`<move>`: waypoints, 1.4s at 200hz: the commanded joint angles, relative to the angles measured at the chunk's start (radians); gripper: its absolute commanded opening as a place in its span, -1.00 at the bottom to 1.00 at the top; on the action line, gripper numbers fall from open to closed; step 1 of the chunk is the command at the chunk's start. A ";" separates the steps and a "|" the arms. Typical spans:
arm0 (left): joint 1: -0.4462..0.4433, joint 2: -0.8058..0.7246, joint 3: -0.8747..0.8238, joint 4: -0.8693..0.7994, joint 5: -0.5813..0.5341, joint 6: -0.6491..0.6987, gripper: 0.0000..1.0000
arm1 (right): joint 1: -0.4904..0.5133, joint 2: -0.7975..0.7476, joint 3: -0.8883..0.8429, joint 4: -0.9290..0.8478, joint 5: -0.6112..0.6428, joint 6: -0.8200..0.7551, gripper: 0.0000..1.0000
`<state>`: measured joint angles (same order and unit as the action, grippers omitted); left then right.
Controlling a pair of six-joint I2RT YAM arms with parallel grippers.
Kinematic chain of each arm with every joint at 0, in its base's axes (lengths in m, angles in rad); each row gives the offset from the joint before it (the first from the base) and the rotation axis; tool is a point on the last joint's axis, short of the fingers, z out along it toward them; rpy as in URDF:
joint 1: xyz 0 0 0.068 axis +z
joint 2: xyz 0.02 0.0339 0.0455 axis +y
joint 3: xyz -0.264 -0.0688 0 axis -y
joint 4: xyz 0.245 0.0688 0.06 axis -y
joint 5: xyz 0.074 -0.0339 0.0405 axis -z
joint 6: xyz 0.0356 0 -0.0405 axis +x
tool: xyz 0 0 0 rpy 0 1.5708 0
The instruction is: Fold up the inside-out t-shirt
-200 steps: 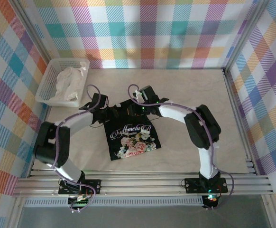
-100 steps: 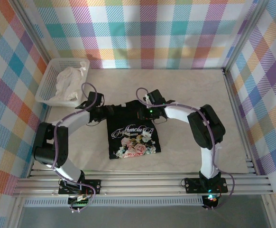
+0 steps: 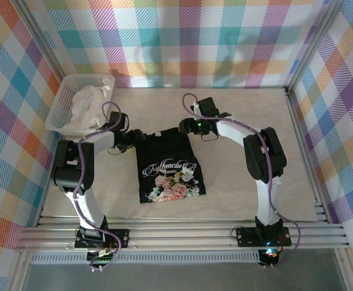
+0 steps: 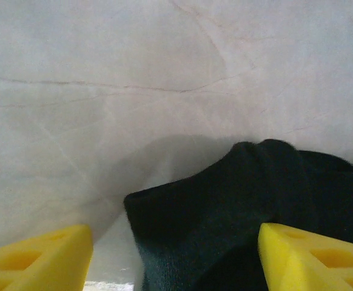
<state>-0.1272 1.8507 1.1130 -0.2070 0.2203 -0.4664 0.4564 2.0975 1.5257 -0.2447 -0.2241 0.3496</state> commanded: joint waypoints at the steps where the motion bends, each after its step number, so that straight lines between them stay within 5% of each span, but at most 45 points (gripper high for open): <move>1: 0.005 0.049 0.038 0.039 0.086 0.026 0.45 | -0.001 0.077 0.066 -0.090 -0.070 -0.025 0.43; 43: 0.006 0.088 0.000 0.113 0.193 0.004 0.32 | 0.004 0.162 0.113 -0.080 -0.202 0.004 0.44; 100: 0.005 0.111 -0.047 0.185 0.256 -0.022 -0.06 | 0.038 0.175 0.097 -0.039 -0.266 0.052 0.20; 153: 0.004 0.150 -0.040 0.218 0.281 -0.034 -0.43 | 0.038 0.203 0.117 0.009 -0.279 0.087 -0.20; 199: 0.006 0.180 0.009 0.213 0.285 -0.032 -1.00 | 0.015 0.176 0.084 0.088 -0.283 0.128 -0.65; 247: 0.007 0.106 0.002 0.314 0.278 -0.059 -1.00 | -0.020 0.076 0.037 0.211 -0.331 0.154 -1.00; 280: 0.007 -0.007 -0.014 0.353 0.246 -0.066 -1.00 | -0.051 -0.038 -0.036 0.285 -0.320 0.148 -1.00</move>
<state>-0.1112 1.9602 1.1164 0.0715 0.4625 -0.5163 0.4305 2.1971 1.5276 -0.0849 -0.5198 0.4942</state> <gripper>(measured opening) 0.066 0.119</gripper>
